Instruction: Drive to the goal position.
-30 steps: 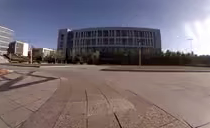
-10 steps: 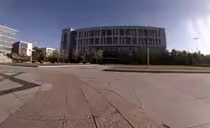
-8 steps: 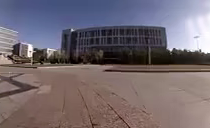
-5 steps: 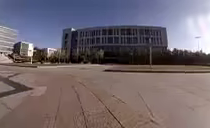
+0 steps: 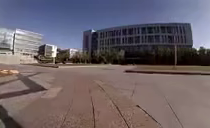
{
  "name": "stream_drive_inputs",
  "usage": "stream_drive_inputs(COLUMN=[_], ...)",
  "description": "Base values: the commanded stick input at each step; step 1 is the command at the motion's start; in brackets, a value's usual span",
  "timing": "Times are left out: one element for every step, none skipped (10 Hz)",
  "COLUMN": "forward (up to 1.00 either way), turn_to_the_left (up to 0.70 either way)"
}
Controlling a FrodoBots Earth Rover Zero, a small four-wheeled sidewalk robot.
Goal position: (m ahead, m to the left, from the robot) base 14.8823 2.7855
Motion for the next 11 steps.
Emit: stream_drive_inputs(forward=[0.7, 0.7, 0.7, 0.7, 0.7, 0.7, 0.7, 0.7, 0.7, 0.7, 0.7], turn_to_the_left=[0.0, 0.0, 0.0, 0.0, 0.0, 0.0, 0.0, 0.0, 0.0, 0.0, 0.0])
